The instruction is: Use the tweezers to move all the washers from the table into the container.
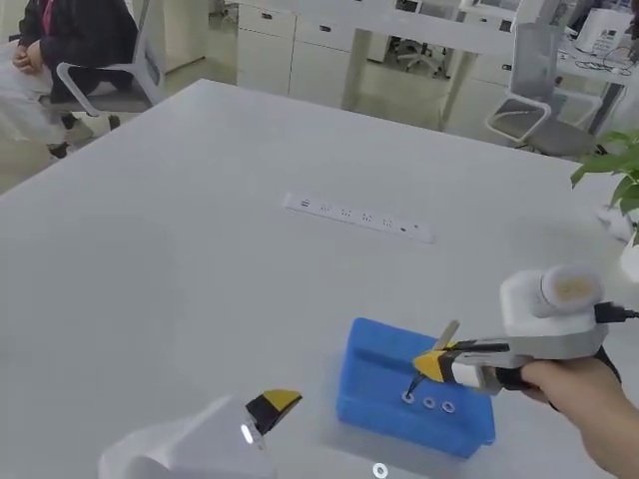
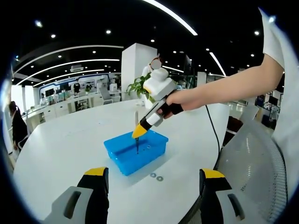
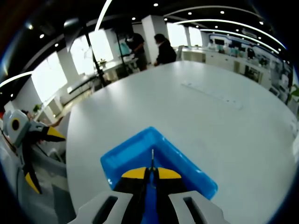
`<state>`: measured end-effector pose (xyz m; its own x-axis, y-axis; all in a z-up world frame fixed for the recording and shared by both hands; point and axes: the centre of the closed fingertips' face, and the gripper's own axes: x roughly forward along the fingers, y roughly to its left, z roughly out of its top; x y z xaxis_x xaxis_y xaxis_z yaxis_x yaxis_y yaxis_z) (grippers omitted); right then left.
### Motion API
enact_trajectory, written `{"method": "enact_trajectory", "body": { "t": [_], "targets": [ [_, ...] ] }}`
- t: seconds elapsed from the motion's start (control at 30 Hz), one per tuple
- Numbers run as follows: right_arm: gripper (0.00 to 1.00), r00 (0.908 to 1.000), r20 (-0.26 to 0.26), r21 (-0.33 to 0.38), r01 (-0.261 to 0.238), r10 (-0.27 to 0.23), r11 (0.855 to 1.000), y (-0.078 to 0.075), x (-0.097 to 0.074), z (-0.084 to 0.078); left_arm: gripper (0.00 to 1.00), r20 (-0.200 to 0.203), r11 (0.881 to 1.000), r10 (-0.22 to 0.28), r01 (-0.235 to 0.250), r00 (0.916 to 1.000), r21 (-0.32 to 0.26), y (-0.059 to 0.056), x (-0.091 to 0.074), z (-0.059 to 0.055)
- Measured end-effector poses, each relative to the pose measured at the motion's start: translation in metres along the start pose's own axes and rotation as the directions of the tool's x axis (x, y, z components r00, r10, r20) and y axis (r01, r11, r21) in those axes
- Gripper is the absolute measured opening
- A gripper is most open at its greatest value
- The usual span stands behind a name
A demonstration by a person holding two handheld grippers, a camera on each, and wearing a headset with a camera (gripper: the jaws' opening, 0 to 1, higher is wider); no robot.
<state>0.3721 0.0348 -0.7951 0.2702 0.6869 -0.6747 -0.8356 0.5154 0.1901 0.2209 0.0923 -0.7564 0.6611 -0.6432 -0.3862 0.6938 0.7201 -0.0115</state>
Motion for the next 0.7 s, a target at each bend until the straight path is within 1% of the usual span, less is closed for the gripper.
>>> {"method": "enact_trajectory", "body": {
  "t": [0.07, 0.17, 0.37, 0.53, 0.7],
  "targets": [
    [0.03, 1.0000, 0.008, 0.000, -0.001, 0.001, 1.000, 0.001, -0.003, 0.002, 0.81, 0.001, 1.000, 0.000, 0.000, 1.0000, 0.000, 0.000, 0.000, 0.000],
    [0.03, 0.9996, 0.026, -0.003, -0.006, 0.006, 1.000, 0.008, -0.009, 0.006, 0.80, 0.002, 1.000, 0.002, -0.002, 1.0000, -0.002, 0.000, 0.000, 0.000],
    [0.03, 0.9972, 0.070, -0.012, -0.026, 0.027, 1.000, 0.025, -0.023, 0.015, 0.80, 0.002, 1.000, -0.001, 0.001, 1.0000, 0.000, -0.001, 0.000, 0.000],
    [0.03, 0.9956, 0.083, -0.032, -0.042, 0.044, 0.999, 0.038, -0.030, 0.017, 0.80, 0.002, 1.000, -0.004, 0.004, 1.0000, 0.000, -0.002, 0.001, 0.000],
    [0.03, 0.9936, 0.095, -0.034, -0.058, 0.061, 0.998, 0.050, -0.036, 0.016, 0.80, 0.000, 1.000, -0.004, 0.004, 1.0000, 0.002, -0.002, 0.001, 0.000]
  ]
}}
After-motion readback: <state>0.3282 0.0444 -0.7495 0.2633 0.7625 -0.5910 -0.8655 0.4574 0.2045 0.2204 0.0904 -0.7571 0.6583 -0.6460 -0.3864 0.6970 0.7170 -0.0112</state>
